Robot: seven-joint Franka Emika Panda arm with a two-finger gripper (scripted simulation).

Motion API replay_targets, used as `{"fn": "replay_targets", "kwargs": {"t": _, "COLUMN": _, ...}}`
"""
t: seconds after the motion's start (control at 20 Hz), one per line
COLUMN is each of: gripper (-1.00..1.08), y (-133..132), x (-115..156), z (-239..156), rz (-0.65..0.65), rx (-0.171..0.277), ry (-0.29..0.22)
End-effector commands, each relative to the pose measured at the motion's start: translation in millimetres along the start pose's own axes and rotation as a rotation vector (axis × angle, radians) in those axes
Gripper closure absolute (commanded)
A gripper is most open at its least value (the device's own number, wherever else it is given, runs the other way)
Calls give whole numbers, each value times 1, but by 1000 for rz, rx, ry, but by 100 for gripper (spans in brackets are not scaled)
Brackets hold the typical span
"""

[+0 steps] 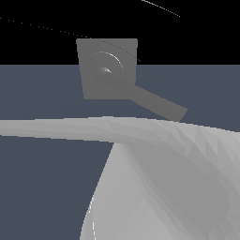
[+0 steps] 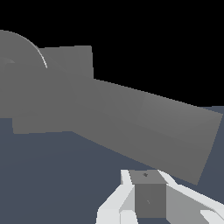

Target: Turn on the faucet by rotating a designated handle.

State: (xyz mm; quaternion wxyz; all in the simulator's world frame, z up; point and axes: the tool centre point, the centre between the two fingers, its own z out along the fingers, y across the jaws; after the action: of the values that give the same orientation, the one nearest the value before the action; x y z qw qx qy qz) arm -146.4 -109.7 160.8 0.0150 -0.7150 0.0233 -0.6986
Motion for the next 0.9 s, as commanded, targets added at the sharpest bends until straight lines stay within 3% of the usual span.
{"fn": "replay_targets", "kwargs": {"t": 0.0, "gripper": 108, "y": -2, "x": 0, "z": 1, "rz": 26, "rx": -5, "ry": 2}}
{"fn": "replay_targets", "kwargs": {"t": 0.85, "gripper": 108, "y": 9, "x": 61, "z": 2, "rz": 8, "rx": -7, "ry": 11}}
